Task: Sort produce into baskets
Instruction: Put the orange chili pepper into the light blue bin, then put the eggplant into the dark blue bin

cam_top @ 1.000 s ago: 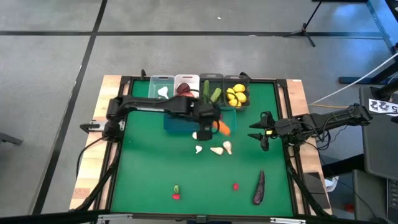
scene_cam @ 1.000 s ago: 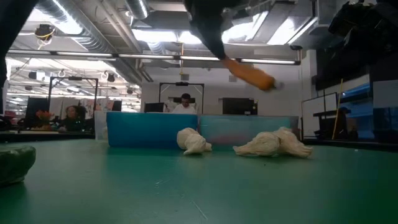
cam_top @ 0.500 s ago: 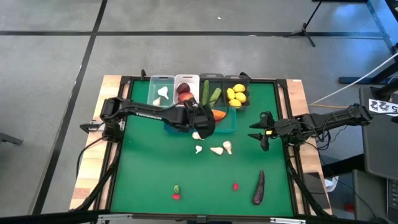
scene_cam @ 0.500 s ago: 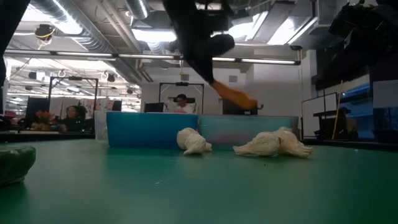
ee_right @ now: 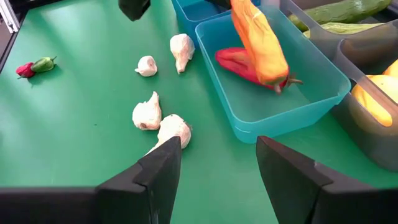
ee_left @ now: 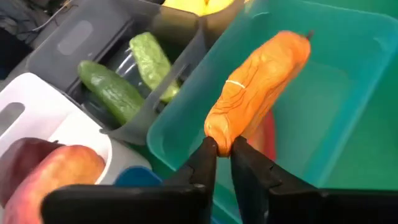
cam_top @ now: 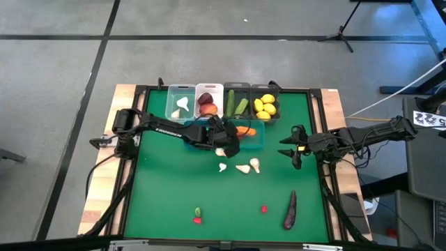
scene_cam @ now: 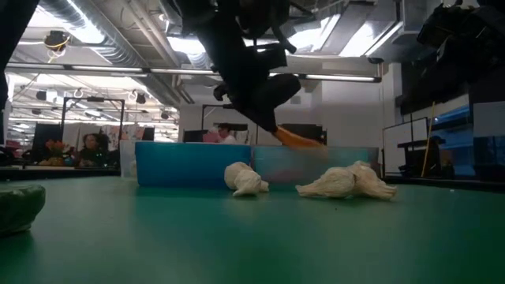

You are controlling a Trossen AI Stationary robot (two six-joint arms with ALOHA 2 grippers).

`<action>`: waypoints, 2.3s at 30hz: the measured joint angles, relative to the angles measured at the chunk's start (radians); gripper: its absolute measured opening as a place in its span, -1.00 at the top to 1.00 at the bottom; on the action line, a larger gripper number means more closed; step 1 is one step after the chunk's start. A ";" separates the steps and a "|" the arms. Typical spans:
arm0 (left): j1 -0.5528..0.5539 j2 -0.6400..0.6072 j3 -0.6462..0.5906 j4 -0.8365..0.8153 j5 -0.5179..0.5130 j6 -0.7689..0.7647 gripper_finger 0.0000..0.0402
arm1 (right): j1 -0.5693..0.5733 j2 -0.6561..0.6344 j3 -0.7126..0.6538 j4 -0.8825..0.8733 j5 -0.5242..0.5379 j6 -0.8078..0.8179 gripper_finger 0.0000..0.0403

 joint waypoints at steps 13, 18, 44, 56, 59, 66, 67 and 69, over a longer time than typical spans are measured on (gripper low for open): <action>-0.026 -0.012 0.010 0.022 0.184 0.199 0.00 | 0.000 0.000 0.000 0.001 0.009 -0.001 -0.04; -0.102 -0.099 0.016 0.016 0.248 0.288 -0.08 | 0.000 0.000 0.000 0.002 0.009 -0.001 -0.04; -0.415 -0.241 -0.089 0.422 0.402 0.471 -0.09 | 0.010 0.182 0.000 0.277 -0.344 0.062 -0.04; -0.433 -0.241 -0.089 0.426 0.398 0.462 -0.09 | 0.288 0.437 0.000 0.468 -0.360 0.203 -0.04; -0.448 -0.241 -0.089 0.427 0.399 0.471 -0.09 | 0.379 0.451 0.000 0.569 -0.355 0.232 -0.04; -0.475 -0.241 -0.089 0.429 0.399 0.457 -0.09 | 0.551 0.459 0.000 0.574 -0.107 0.347 -0.04; -0.476 -0.241 -0.089 0.429 0.399 0.456 -0.09 | 0.570 0.469 0.000 0.560 -0.066 0.371 -0.04; -0.477 -0.241 -0.089 0.429 0.399 0.457 -0.09 | 0.607 0.498 0.000 0.536 -0.006 0.419 -0.04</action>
